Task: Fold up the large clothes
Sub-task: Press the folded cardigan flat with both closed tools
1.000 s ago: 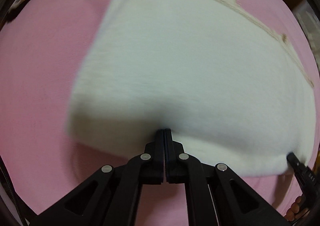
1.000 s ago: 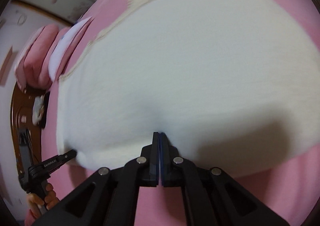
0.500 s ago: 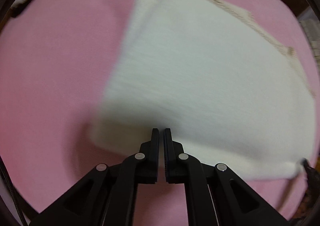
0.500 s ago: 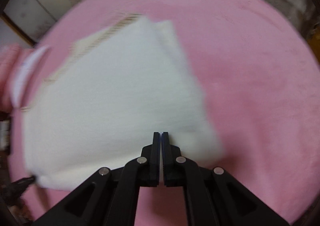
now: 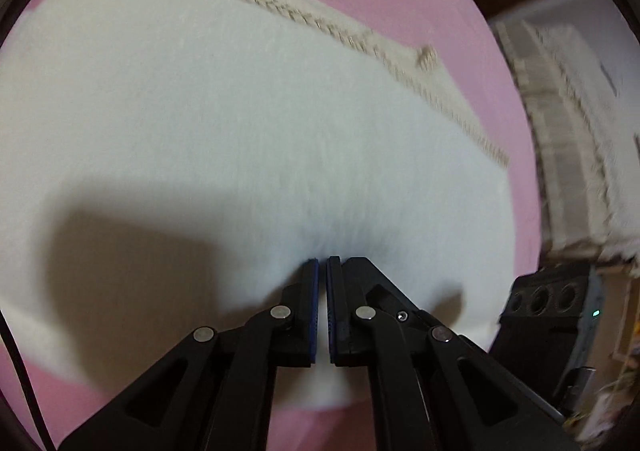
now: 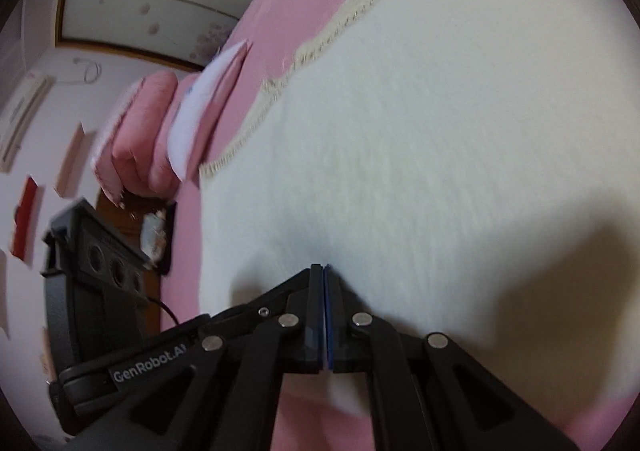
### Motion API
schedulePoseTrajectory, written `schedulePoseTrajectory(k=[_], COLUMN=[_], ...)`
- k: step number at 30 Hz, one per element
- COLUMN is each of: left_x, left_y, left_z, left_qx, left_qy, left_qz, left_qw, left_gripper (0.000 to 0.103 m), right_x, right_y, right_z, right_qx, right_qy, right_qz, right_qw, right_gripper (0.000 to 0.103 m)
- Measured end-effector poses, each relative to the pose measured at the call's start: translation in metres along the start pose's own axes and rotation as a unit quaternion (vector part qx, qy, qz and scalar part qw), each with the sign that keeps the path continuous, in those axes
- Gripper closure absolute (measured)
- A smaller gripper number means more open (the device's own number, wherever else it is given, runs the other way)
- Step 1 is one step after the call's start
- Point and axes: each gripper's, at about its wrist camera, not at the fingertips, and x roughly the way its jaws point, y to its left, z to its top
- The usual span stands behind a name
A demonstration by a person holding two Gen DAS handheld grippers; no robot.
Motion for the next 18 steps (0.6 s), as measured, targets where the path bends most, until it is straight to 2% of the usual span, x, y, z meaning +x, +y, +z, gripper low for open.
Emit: schedulePoseTrajectory(k=[3, 6, 9, 12, 14, 15, 18], left_x=[0.012, 0.015, 0.028, 0.038, 0.042, 0.048, 0.049], left_y=[0.003, -0.001, -0.004, 0.002, 0.002, -0.010, -0.009], left_z=[0.021, 0.037, 0.052, 0.068, 0.079, 0.083, 0.098], left_qx=[-0.002, -0.001, -0.007, -0.021, 0.003, 0.011, 0.001], left_qy=[-0.014, -0.036, -0.056, -0.070, -0.092, -0.102, -0.119], left_qz=[-0.007, -0.020, -0.008, -0.013, 0.006, 0.014, 0.023], left_qw=[0.9999, 0.9991, 0.9984, 0.9973, 0.9957, 0.9946, 0.9927], left_gripper=[0.103, 0.103, 0.103, 0.103, 0.102, 0.102, 0.102], right_x=[0.016, 0.029, 0.045, 0.051, 0.054, 0.053, 0.046], right_y=[-0.002, 0.008, 0.010, 0.008, 0.011, 0.011, -0.003], right_z=[0.030, 0.050, 0.074, 0.085, 0.097, 0.105, 0.130], right_qx=[0.002, -0.029, -0.035, -0.025, -0.037, -0.045, -0.035], right_qy=[0.004, -0.007, -0.010, -0.004, -0.013, -0.026, -0.041], right_qz=[0.004, 0.012, 0.010, 0.004, -0.004, -0.016, -0.035], right_qw=[1.000, 1.000, 0.999, 1.000, 0.999, 0.999, 0.998], right_gripper=[0.102, 0.102, 0.103, 0.103, 0.103, 0.103, 0.103])
